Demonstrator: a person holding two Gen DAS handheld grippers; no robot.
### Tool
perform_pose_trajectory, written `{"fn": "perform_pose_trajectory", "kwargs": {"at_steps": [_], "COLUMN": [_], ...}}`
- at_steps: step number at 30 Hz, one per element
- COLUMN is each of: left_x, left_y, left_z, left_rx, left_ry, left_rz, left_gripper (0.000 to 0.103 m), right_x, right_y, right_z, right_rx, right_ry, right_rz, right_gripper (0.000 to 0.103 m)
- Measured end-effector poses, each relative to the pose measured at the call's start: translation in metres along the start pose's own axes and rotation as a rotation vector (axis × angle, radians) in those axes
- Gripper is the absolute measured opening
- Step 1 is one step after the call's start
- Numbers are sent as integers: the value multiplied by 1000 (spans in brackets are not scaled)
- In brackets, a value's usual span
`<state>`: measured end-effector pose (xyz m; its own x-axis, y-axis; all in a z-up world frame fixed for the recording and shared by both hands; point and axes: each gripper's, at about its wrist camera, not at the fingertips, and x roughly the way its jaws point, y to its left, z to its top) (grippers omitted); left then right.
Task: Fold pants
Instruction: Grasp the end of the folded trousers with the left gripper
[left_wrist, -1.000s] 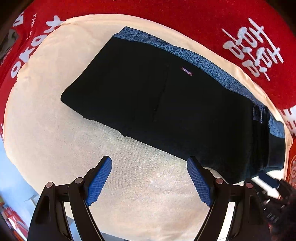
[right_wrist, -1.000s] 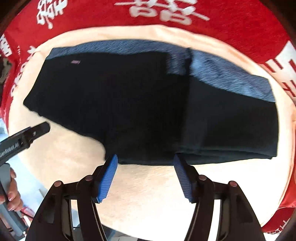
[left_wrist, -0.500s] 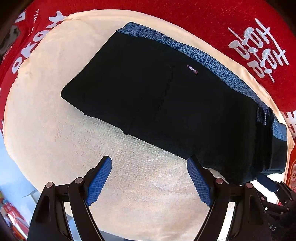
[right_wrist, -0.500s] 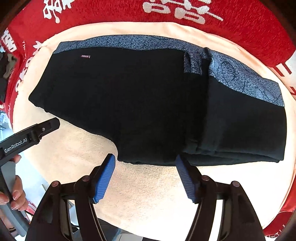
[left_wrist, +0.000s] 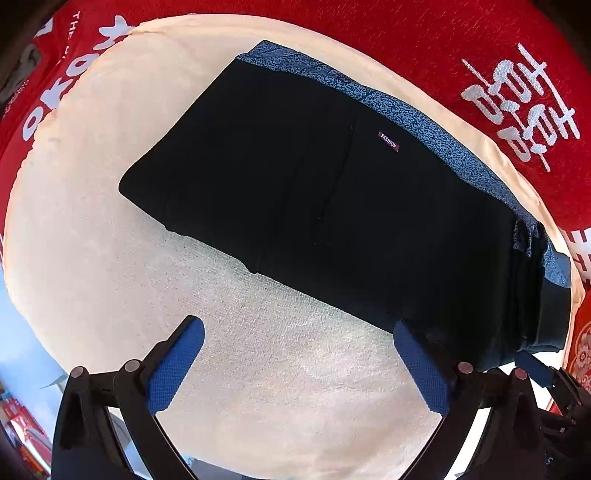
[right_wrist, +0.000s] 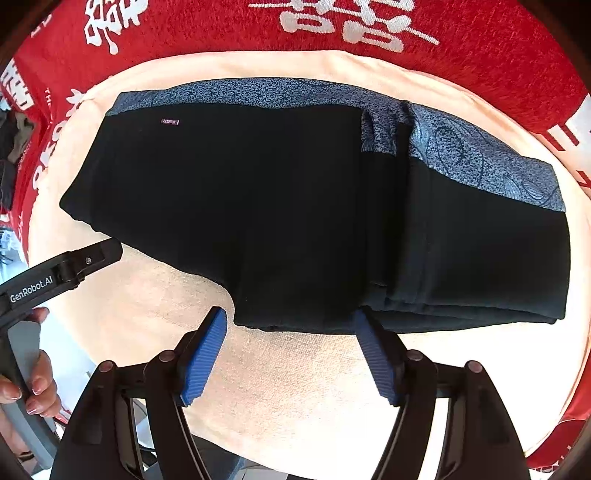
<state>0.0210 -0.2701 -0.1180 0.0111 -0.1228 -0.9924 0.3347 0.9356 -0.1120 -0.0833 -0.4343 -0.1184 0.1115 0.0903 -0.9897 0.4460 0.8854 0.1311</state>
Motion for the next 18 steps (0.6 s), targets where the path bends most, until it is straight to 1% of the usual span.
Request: {"fn": "perform_pose_trajectory", "kwargs": {"at_steps": [2,3,6,10,16,18], "left_x": [0,8,8,9,-5,-6], "left_y": [0,-8,-6,2,21,31], "left_z": [1,10,14,19,32,37], "left_rx": [1,0,-9,-35,-92,-122], "left_ry": [-2,-3,-2,6,-67,-97], "left_rz": [1,-1,-3,-48,-123,-172], "left_gripper": [103,103,103,103,103,103], "right_x": [-1,-2,-3,-5,-8,-3], "right_y": [1,1,1,3,7,7], "right_z": [-2,-1,-1,3,10,14], "right_rx": [-1,-1,0,-11,-16,-18], "right_ry": [0,-1,-3,-12,-36,-34], "right_rz": [-1,-3,-2,-5,25,40], "right_gripper": [76,76,76,76,76,76]}}
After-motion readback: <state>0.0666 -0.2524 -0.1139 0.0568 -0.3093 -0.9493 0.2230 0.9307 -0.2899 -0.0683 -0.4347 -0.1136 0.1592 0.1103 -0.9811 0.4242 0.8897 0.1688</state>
